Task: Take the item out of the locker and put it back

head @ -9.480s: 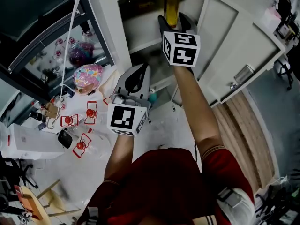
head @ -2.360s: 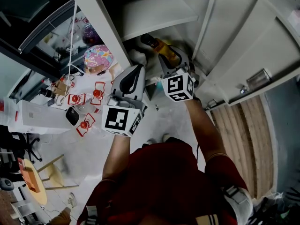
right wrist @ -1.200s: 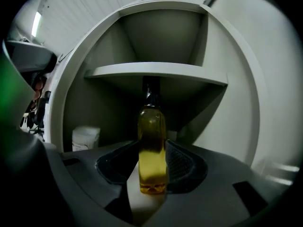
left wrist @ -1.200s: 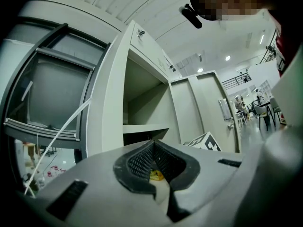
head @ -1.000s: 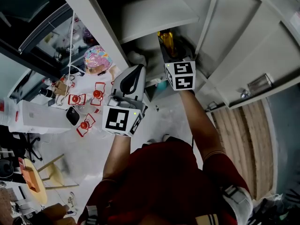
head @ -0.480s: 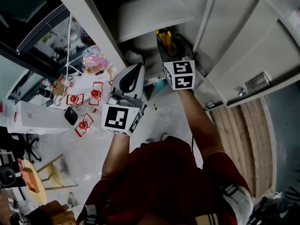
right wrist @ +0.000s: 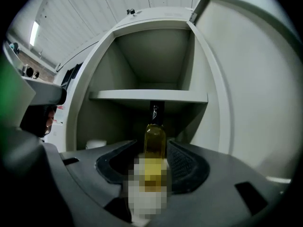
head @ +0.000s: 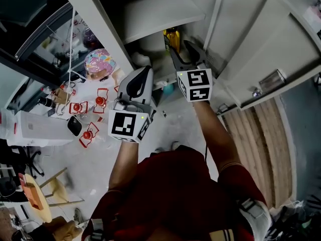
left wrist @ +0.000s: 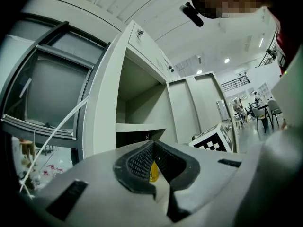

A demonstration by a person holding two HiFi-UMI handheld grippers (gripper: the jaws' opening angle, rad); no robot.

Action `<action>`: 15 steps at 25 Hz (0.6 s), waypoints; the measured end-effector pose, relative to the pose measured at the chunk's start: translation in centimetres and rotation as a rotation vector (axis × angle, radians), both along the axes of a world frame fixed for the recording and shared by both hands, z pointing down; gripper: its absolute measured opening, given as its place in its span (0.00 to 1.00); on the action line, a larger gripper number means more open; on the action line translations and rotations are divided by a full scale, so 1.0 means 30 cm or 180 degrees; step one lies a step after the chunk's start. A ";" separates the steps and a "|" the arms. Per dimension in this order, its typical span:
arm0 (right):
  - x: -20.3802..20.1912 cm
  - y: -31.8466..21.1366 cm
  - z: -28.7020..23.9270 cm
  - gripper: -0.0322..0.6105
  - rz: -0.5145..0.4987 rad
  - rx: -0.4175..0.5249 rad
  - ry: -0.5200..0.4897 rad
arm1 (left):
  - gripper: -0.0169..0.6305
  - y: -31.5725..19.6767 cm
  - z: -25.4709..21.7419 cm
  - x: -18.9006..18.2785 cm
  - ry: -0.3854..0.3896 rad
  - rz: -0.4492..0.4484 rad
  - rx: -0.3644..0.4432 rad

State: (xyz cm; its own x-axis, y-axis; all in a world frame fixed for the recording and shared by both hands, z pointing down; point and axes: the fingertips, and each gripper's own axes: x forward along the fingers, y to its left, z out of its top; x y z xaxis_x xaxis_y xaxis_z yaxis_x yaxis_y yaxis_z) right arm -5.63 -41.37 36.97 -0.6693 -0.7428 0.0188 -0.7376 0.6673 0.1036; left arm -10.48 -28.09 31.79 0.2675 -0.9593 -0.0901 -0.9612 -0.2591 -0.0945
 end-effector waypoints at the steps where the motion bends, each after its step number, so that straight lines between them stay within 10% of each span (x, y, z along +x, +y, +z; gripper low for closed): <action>1: 0.006 0.011 -0.006 0.33 -0.0004 0.0014 -0.0004 | 0.04 0.003 0.001 -0.001 0.0011 -0.0001 0.0007; 15: 0.064 0.197 -0.119 0.14 -0.0131 0.0171 -0.0072 | 0.04 0.062 -0.032 0.016 0.0063 0.0102 0.0090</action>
State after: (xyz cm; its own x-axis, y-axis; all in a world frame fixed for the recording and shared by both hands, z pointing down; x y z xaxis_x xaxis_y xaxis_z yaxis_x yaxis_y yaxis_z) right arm -3.73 -35.45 33.41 -0.6990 -0.7142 -0.0357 -0.7123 0.6909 0.1238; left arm -10.00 -26.23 30.84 0.2961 -0.9473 -0.1227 -0.9542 -0.2874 -0.0834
